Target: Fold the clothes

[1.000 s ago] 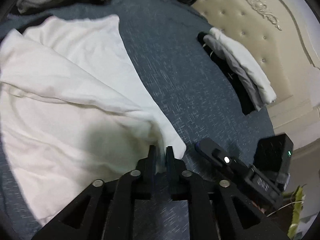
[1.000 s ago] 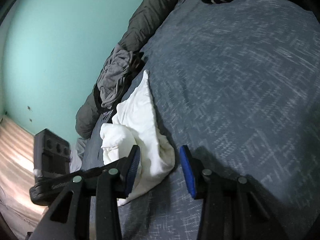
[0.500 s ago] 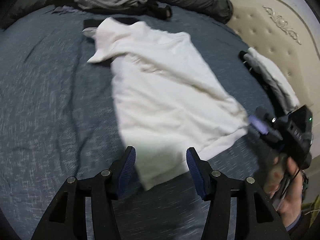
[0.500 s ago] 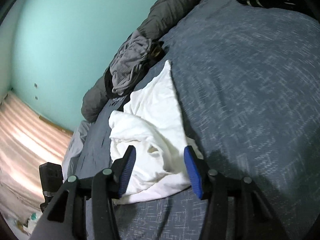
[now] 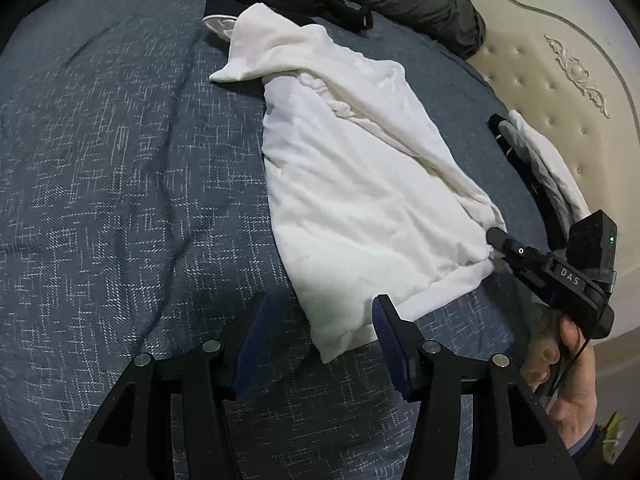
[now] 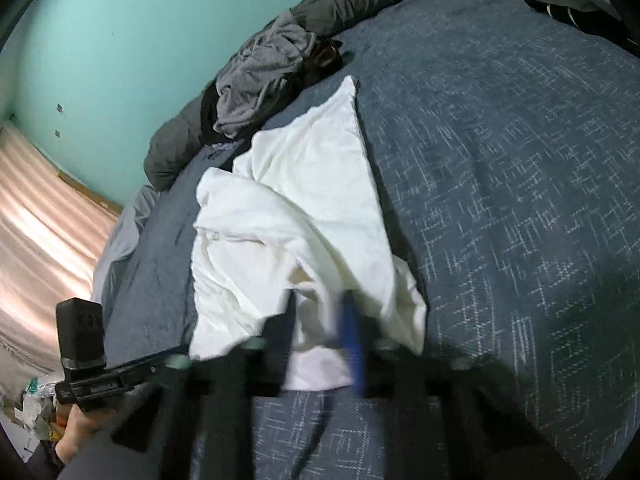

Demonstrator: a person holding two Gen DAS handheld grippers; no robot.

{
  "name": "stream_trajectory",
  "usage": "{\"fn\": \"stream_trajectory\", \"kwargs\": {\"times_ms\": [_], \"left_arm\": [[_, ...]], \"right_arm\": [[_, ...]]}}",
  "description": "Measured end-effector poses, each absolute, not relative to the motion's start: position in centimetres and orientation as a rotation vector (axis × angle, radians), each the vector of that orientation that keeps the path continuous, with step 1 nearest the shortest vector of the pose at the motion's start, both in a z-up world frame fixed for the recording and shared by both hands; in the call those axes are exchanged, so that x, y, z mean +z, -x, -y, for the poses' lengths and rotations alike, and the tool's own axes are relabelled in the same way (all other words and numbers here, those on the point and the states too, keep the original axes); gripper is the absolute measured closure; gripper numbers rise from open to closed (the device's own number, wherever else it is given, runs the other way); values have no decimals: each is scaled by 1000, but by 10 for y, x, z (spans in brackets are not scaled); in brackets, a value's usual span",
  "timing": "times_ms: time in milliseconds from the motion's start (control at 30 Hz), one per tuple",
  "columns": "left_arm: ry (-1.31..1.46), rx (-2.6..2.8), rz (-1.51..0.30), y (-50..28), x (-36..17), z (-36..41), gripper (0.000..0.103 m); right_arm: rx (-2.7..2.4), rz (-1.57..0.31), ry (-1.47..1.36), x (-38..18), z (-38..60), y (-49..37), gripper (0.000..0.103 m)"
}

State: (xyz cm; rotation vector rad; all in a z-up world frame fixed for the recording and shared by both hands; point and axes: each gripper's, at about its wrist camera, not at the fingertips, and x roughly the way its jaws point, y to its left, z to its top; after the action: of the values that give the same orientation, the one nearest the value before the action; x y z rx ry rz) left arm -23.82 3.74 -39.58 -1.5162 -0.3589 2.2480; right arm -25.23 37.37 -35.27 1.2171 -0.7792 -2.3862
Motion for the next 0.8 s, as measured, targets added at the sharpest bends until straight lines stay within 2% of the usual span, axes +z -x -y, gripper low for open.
{"fn": "stream_trajectory", "kwargs": {"times_ms": [67,233,300,333,633,800], "left_arm": [[1525,2230,391,240,-399,-37,47],[1548,2211,375,241,-406,-42,81],[1544,2208,324,239,-405,-47,89],[1538,2213,300,238,-402,-48,96],[1507,2230,206,227,-378,-54,98],[1554,2220,193,228,-392,-55,98]], "right_arm": [[-2386,799,-1204,-352,-378,249,96],[-2383,835,-1151,-340,-385,243,98],[-2372,876,-1131,-336,-388,241,98],[-2365,898,-1121,-334,-391,239,98],[-2361,1074,-1097,-329,-421,219,100],[-2354,1106,-1207,-352,-424,222,101]]}}
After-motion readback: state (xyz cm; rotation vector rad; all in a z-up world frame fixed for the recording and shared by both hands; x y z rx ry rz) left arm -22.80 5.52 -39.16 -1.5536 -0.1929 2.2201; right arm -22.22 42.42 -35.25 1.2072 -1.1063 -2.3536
